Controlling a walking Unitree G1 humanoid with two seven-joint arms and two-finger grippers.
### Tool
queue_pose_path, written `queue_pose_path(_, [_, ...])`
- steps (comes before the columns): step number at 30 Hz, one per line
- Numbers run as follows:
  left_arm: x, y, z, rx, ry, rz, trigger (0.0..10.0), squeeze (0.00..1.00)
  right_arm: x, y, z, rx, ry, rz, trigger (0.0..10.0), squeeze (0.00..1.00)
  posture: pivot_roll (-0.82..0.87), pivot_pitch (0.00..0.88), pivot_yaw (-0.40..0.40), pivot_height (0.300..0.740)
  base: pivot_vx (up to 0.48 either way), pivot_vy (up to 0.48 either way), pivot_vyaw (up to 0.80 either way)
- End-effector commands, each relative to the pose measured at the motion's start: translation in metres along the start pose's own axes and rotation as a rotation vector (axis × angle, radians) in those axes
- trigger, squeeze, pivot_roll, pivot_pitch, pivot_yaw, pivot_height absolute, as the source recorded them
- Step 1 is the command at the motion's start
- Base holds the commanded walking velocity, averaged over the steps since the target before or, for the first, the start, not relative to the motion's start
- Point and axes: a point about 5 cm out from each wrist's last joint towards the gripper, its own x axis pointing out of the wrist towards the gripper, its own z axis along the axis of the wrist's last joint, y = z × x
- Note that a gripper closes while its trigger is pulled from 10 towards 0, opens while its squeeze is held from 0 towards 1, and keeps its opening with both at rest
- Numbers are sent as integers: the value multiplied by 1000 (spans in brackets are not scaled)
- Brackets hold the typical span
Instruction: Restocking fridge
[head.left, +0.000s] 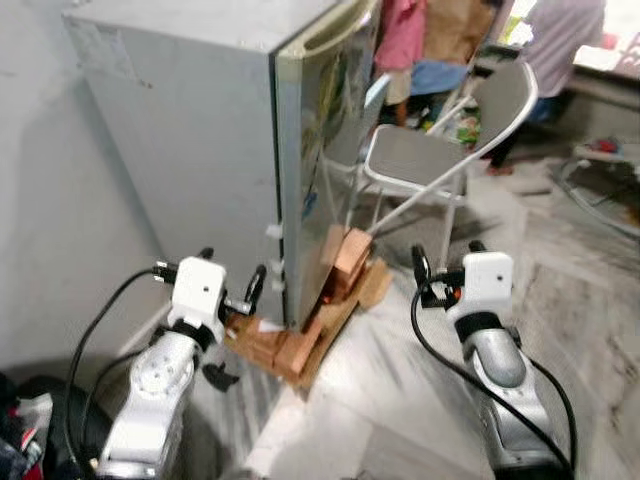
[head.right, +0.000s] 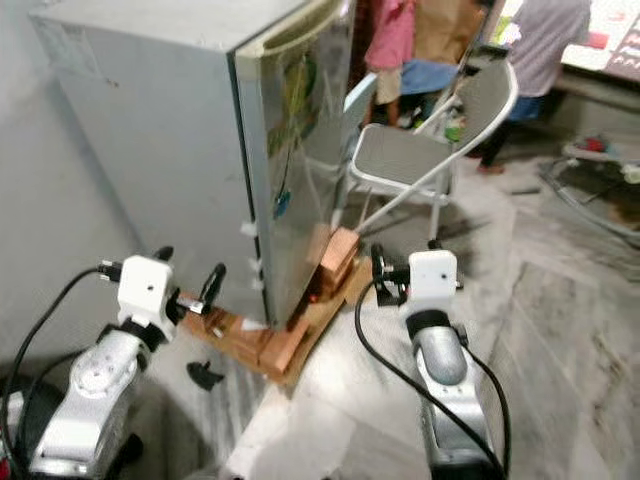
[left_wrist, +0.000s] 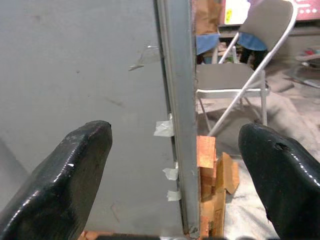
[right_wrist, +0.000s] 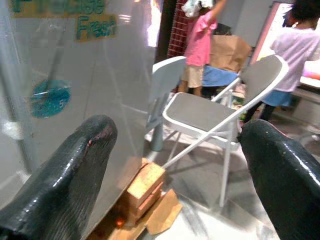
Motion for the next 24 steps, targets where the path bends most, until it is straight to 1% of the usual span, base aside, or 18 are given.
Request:
queue_pose_path(1, [1, -3, 3, -6, -19, -14, 10000, 0, -1, -4, 3, -12, -11, -12, 10000, 0, 58, 16, -23, 740, 0, 0, -800])
queue_pose_path(4, [1, -5, 4, -5, -30, -35, 10000, 0, -3, -4, 3, -12, -9, -15, 10000, 0, 55, 16, -18, 740, 207, 0, -800])
queue_pose_path(9, [2, -8, 5, 3, -37, -55, 10000, 0, -5, -5, 1, -11, -6, -27, 10000, 0, 48, 17, -7, 740, 412, 0, -800])
queue_pose_path(12, [4, -7, 6, 1, -38, -53, 10000, 0, -5, -5, 1, -10, -6, -29, 10000, 0, 46, 17, -6, 740, 419, 0, -594])
queue_pose_path(19, [4, -7, 5, -2, -40, -46, 10000, 0, -5, -5, 1, -12, -5, -28, 10000, 0, 48, 19, -11, 740, 323, 0, 0])
queue_pose_path(22, [3, -7, 5, -6, -41, -39, 10000, 0, -5, -5, 2, -14, -6, -25, 10000, 0, 47, 20, -11, 740, 337, 160, 0])
queue_pose_path(24, [3, -7, 5, -16, -40, -29, 10000, 0, -5, -6, 2, -14, -4, -24, 10000, 0, 46, 19, -12, 740, 0, 0, 0])
